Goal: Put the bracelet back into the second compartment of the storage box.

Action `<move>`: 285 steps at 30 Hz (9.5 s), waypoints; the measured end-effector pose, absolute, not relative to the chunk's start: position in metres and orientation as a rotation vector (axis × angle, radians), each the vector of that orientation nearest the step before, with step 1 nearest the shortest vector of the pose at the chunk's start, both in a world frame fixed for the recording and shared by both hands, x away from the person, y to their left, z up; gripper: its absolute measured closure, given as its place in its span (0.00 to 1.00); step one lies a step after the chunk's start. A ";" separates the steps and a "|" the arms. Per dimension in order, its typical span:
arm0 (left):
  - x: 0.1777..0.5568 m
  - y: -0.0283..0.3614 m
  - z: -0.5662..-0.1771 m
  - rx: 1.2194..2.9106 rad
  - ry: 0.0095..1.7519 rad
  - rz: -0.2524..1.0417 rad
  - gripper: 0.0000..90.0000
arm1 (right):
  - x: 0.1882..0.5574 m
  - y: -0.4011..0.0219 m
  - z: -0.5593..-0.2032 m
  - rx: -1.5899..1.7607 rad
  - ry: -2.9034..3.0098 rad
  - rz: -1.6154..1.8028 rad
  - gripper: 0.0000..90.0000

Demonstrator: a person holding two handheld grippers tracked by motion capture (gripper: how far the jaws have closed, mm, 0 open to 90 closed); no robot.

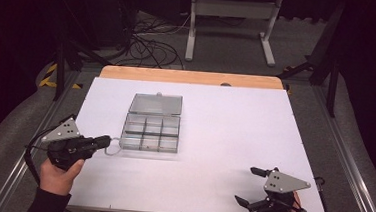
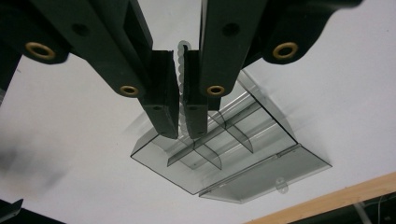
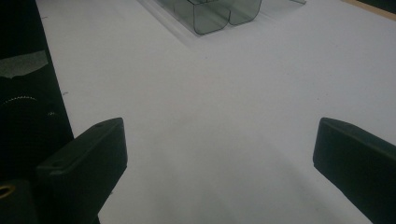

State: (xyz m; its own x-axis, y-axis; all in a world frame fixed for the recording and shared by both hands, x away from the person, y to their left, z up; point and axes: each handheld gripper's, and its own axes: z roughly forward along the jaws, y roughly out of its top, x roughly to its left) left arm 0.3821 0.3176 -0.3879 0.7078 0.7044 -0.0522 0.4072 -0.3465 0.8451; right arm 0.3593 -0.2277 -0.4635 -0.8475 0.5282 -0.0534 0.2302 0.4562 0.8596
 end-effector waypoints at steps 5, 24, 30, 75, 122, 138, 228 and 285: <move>0.380 0.318 -0.386 1.961 0.845 0.418 0.94 | 0.359 -0.228 -0.464 0.648 2.397 1.346 0.04; 0.382 0.312 -0.374 1.959 0.844 0.456 0.94 | 0.359 -0.227 -0.464 0.648 2.399 1.343 0.04; 0.389 0.308 -0.368 1.940 0.841 0.440 0.94 | 0.359 -0.227 -0.464 0.649 2.399 1.341 0.04; 0.459 0.256 -0.366 1.805 0.842 0.308 0.94 | 0.360 -0.228 -0.465 0.650 2.404 1.348 0.04; 0.505 0.208 -0.412 1.867 0.976 0.250 0.94 | 0.359 -0.230 -0.465 0.645 2.415 1.353 0.04; 0.513 0.208 -0.422 1.927 1.028 0.221 0.94 | 0.359 -0.230 -0.465 0.645 2.418 1.354 0.04; 0.410 0.244 -0.352 1.894 0.683 0.419 0.31 | 0.360 -0.229 -0.466 0.654 2.422 1.357 0.04; 0.350 0.303 -0.449 1.968 0.747 0.377 0.28 | 0.358 -0.228 -0.466 0.644 2.437 1.353 0.03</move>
